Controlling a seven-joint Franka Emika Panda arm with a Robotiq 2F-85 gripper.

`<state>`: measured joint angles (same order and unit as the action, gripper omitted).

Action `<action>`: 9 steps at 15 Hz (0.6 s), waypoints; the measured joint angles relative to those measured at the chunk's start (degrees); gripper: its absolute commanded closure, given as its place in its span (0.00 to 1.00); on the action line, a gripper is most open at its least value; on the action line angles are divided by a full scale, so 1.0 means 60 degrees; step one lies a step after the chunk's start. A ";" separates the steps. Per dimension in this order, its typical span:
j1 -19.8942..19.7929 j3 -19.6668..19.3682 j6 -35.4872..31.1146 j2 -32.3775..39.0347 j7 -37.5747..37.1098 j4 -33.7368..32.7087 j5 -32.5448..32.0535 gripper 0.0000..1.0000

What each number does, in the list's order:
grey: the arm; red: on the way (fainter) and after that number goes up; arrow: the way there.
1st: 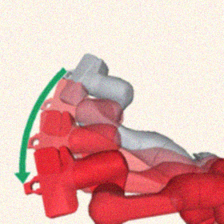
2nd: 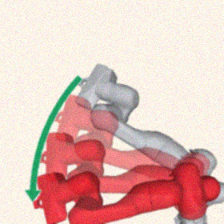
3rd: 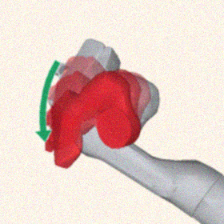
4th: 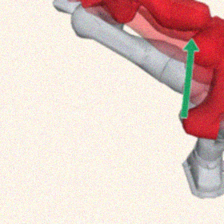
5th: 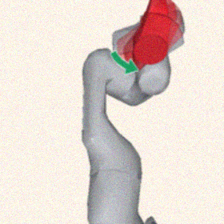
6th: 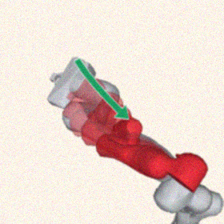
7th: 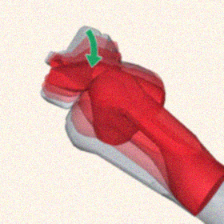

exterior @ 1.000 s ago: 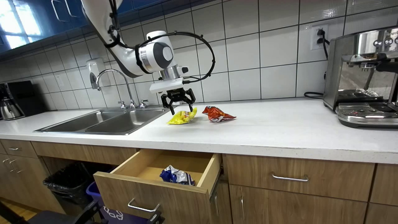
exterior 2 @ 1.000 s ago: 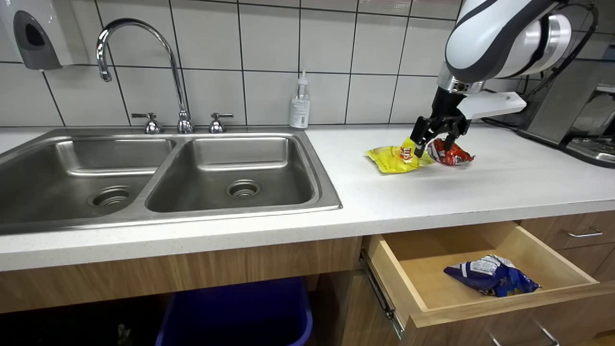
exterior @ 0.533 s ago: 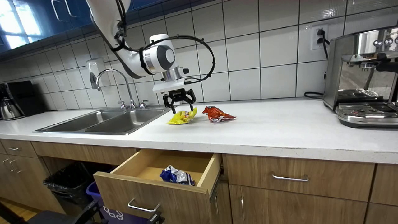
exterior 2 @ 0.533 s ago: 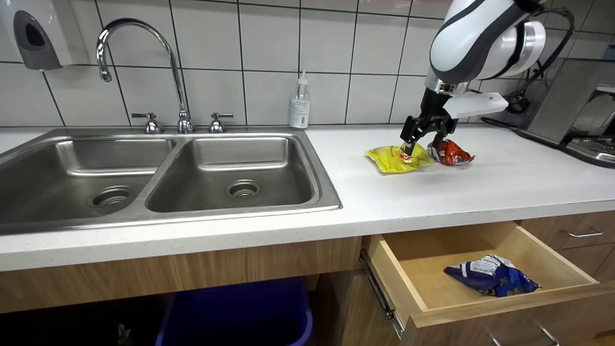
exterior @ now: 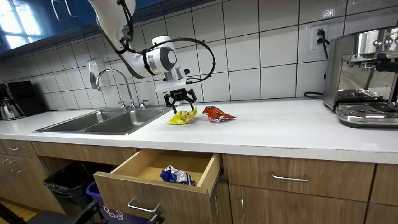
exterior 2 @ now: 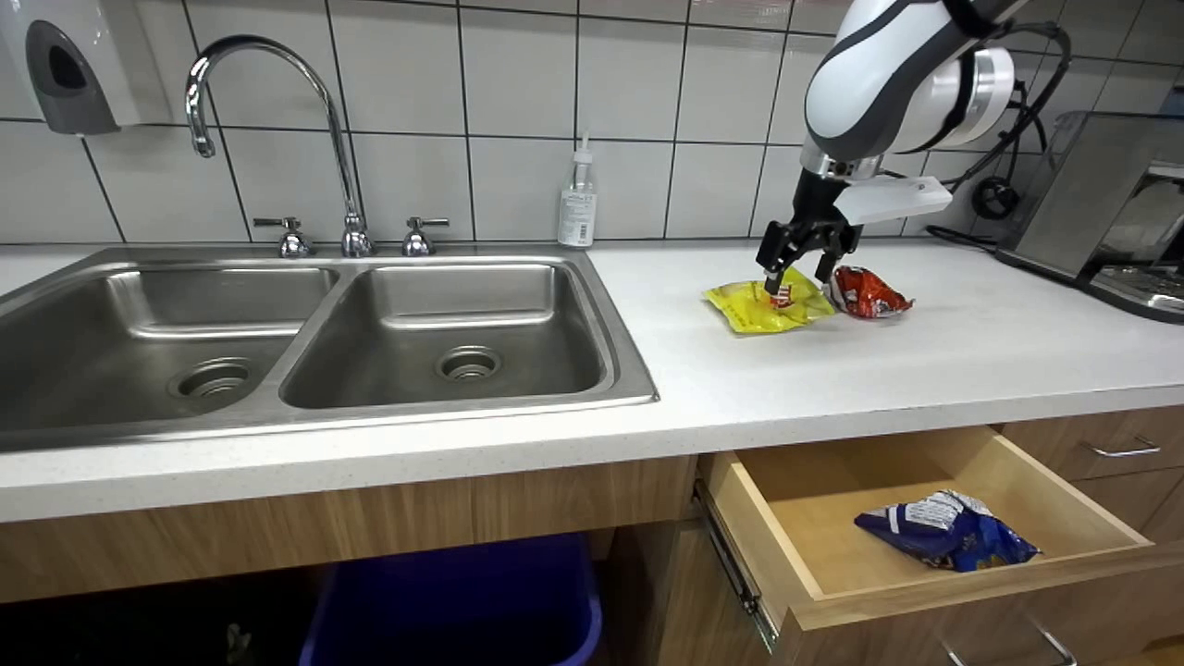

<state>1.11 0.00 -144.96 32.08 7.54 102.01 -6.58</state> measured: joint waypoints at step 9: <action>0.0005 0.0290 0.0482 0.0527 0.0307 -0.0907 0.0005 0.00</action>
<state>1.14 1.73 -142.07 35.24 9.39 96.57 -6.55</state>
